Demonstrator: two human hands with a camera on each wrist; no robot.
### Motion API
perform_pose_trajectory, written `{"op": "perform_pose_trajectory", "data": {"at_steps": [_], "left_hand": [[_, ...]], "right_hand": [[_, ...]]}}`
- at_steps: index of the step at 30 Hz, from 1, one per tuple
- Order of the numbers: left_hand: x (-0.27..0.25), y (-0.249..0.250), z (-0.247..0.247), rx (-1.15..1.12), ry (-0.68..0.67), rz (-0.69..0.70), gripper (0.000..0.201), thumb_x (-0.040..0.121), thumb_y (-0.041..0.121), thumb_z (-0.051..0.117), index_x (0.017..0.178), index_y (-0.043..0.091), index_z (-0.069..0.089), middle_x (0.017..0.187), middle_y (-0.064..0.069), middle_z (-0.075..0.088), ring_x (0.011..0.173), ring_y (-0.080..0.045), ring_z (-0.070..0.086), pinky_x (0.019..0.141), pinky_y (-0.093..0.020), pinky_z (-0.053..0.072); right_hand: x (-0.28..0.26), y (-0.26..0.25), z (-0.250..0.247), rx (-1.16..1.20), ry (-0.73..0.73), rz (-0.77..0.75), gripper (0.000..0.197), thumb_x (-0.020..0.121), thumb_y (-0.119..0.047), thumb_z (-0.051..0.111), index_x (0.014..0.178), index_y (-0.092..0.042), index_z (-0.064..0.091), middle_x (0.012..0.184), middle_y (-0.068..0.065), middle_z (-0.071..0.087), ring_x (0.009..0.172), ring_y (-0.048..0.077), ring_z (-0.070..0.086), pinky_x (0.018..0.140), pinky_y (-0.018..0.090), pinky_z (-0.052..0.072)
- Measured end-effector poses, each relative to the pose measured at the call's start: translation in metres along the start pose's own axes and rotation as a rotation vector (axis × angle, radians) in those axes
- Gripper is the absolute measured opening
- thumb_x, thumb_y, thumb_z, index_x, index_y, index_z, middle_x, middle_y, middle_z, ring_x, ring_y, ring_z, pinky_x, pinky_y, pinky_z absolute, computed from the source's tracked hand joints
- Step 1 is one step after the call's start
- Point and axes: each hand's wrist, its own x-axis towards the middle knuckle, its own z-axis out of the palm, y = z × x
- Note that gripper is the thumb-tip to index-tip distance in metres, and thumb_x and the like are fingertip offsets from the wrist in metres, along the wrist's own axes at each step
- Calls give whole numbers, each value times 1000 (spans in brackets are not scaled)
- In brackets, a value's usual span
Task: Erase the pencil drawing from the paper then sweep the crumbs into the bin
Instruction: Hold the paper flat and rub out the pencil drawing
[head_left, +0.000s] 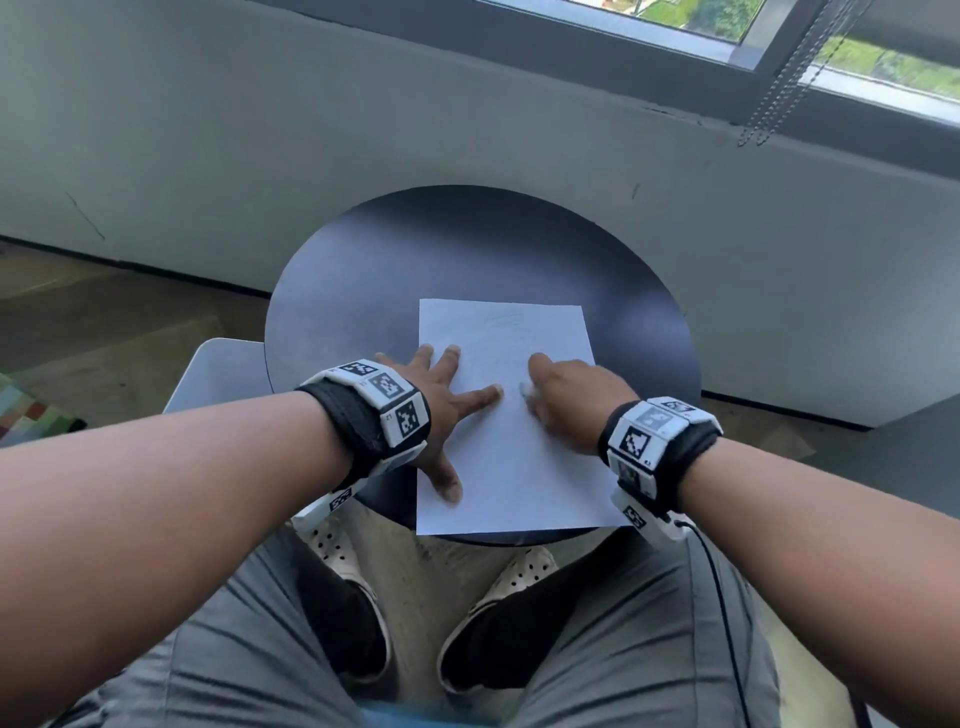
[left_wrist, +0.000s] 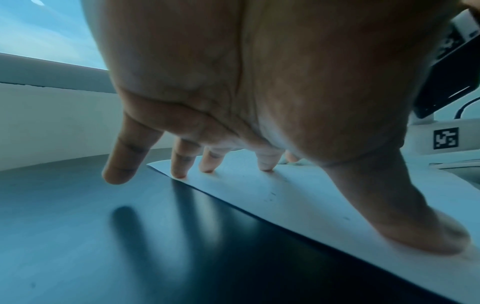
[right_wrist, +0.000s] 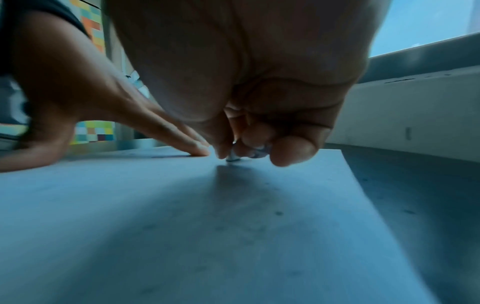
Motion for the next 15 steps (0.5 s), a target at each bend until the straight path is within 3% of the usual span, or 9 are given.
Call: {"op": "perform_pose_trajectory", "data": {"at_steps": [3,5,7,10,11,13,15], "left_hand": [[-1,0,1,-12,-2,6,133,46,90,69,142,60,-18,163,-9,-18,150,-39,-6,107,-69,30],[-2,1,1,-36,-19,9,132,49,86,71,142,59,-18,162,-8,-21,150,-38,-11,109,-68,30],[-3,1,0,-45,-30,13,132,52,84,72,144,58,-19,162,-8,-22,150,-38,-13,109,-67,28],[-4,1,0,-49,-29,12,131,53,85,71,145,58,-18,162,-7,-22,150,-37,-13,109,-66,27],[-3,1,0,-50,-29,11,131,53,85,71,144,58,-18,162,-7,-22,150,-37,-13,109,-67,27],[-2,0,1,-47,-31,13,132,52,85,72,144,58,-18,162,-7,-22,149,-38,-14,111,-67,26],[-1,0,2,-50,-35,12,133,51,85,72,144,58,-19,162,-8,-23,149,-38,-15,113,-67,25]], "right_hand": [[-22,-26,9,66,-53,-220,19,103,-35,33,111,-18,37,106,11,60,92,34,58,73,41,45],[-32,-35,12,54,-109,-373,17,104,-38,33,105,-22,37,104,6,58,92,29,57,77,43,48],[-20,-23,9,14,-83,-322,13,103,-39,36,101,-26,36,109,6,59,95,30,58,78,43,49],[1,4,-1,8,-13,10,19,101,-38,34,95,-20,32,109,14,61,84,35,52,72,41,45],[2,5,0,2,10,47,20,101,-38,34,95,-19,32,108,15,61,80,35,49,70,40,44],[-9,-6,4,1,17,-22,18,102,-35,34,102,-17,37,109,15,62,84,36,53,71,41,44],[-30,-26,11,61,-26,-198,22,102,-34,34,116,-18,40,107,11,60,95,36,58,76,42,46]]}}
